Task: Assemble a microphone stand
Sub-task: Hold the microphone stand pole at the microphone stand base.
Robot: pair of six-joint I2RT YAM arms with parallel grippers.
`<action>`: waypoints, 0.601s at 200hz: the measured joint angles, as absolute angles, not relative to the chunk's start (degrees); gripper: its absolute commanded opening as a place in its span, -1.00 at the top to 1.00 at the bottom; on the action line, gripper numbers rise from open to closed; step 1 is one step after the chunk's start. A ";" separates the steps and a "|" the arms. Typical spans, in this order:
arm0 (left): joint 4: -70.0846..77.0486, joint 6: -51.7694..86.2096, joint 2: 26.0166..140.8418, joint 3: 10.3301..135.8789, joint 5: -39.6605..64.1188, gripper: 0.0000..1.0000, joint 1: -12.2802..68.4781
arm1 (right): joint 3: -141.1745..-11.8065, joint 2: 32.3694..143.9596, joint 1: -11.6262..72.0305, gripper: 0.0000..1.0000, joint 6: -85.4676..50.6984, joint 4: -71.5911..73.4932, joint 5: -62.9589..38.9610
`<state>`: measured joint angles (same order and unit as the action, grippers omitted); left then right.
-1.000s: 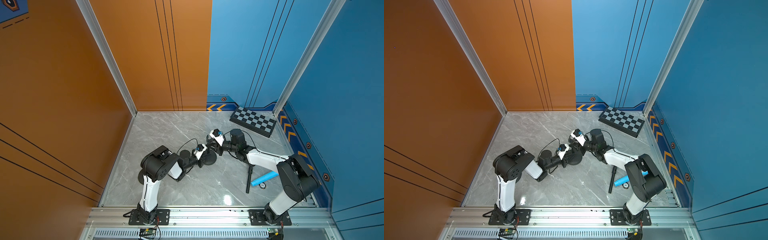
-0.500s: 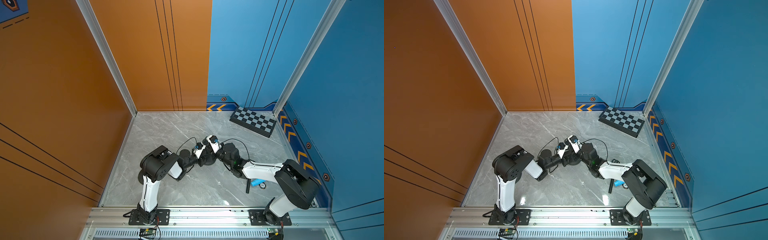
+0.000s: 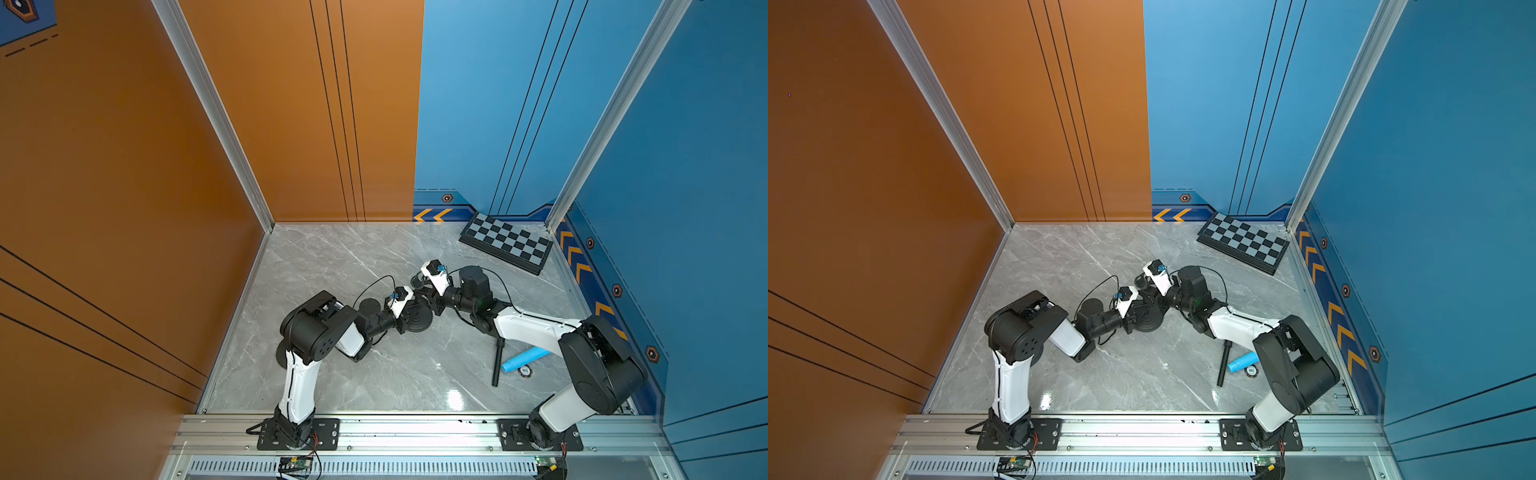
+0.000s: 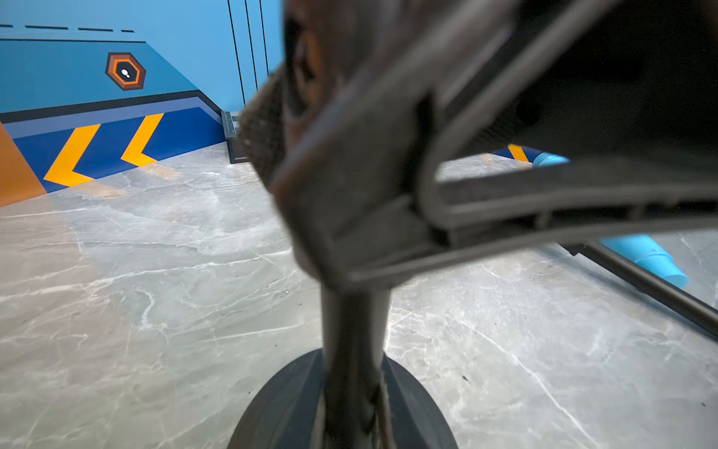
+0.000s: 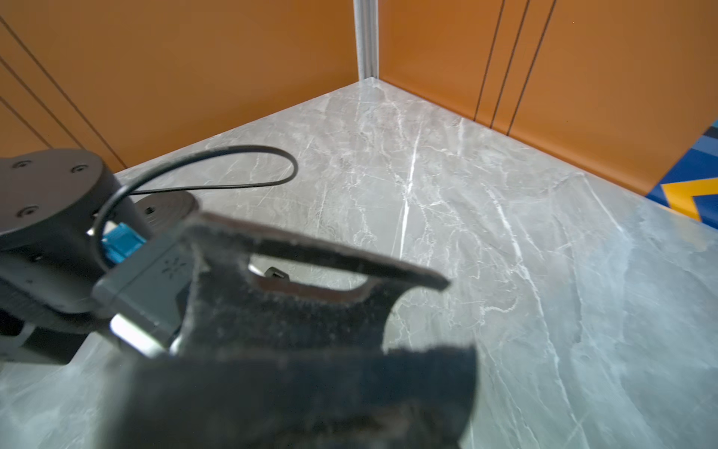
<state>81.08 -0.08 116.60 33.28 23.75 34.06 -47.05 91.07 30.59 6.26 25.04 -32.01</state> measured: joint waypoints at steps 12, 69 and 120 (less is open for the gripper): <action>81.47 -0.38 116.60 33.04 23.99 0.78 34.06 | -48.34 91.26 30.11 0.37 7.79 22.68 -34.26; 81.62 -0.47 116.66 32.71 23.35 0.30 33.76 | -46.72 90.78 33.23 0.97 8.01 26.09 -25.36; 81.30 -0.62 117.25 31.83 21.47 0.21 33.87 | -42.13 88.29 47.79 1.00 -1.96 31.09 11.60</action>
